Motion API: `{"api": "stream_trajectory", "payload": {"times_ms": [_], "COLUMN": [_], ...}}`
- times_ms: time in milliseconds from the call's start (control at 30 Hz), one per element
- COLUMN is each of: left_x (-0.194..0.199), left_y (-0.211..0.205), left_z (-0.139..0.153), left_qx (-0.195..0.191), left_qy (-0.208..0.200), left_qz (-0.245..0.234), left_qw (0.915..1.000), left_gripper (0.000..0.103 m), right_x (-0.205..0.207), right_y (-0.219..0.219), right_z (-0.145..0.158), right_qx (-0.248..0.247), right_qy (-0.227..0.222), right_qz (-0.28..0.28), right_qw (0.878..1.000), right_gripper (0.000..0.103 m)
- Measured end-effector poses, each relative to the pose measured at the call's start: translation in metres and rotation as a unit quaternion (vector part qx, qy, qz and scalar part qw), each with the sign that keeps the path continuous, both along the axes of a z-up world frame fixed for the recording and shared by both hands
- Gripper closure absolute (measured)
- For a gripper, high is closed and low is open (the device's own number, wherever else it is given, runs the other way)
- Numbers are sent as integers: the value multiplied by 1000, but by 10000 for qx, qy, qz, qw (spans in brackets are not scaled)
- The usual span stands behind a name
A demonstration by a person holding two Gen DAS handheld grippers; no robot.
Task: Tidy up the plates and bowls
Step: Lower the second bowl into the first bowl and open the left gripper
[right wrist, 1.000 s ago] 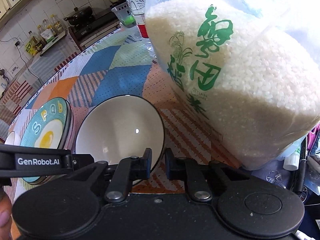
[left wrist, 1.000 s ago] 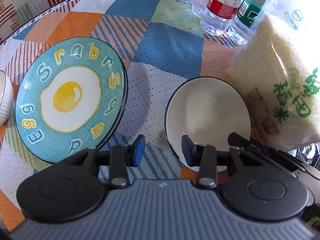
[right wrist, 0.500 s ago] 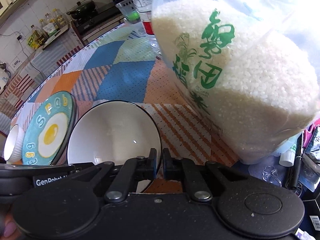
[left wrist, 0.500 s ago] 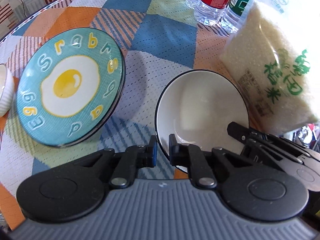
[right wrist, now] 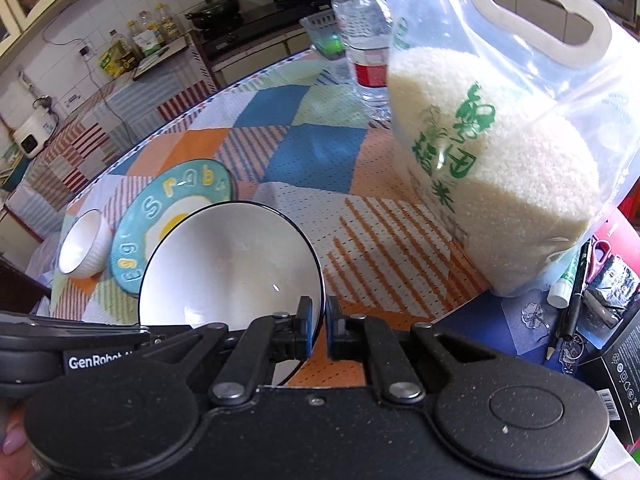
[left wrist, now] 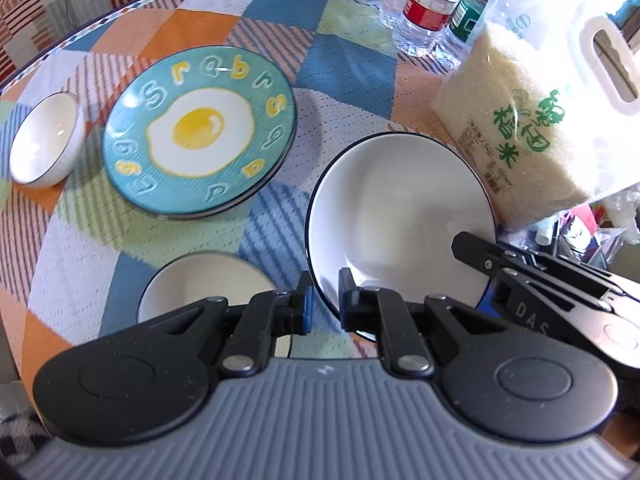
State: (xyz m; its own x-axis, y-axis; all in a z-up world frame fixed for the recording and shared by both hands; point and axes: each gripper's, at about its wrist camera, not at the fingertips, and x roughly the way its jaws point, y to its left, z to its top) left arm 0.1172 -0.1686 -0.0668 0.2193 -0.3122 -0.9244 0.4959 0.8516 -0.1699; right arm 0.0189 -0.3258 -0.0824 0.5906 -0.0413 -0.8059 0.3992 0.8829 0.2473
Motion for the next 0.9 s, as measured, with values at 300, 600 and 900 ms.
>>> {"api": "stream_trajectory", "payload": {"times_ms": [300,600,900], "left_x": [-21,-26,-23], "left_y": [42,84,116], "left_z": [22,24,2], "left_qx": [-78,-93,26], "left_qy": [-198,-150,100], "left_qz": [220,462,842], "left_qw": [9995,9988,9964], "left_gripper": [92,91,91], "right_x": [-16,-18,-6], "right_y": [34,63,89], "right_z": [23,28,11], "right_qx": [-32,46,211], "right_qy": [-232,-340,-167], "right_qz": [358,710,1070], "right_qw": [9991,9969,9939], "right_gripper": [93,93,93]}}
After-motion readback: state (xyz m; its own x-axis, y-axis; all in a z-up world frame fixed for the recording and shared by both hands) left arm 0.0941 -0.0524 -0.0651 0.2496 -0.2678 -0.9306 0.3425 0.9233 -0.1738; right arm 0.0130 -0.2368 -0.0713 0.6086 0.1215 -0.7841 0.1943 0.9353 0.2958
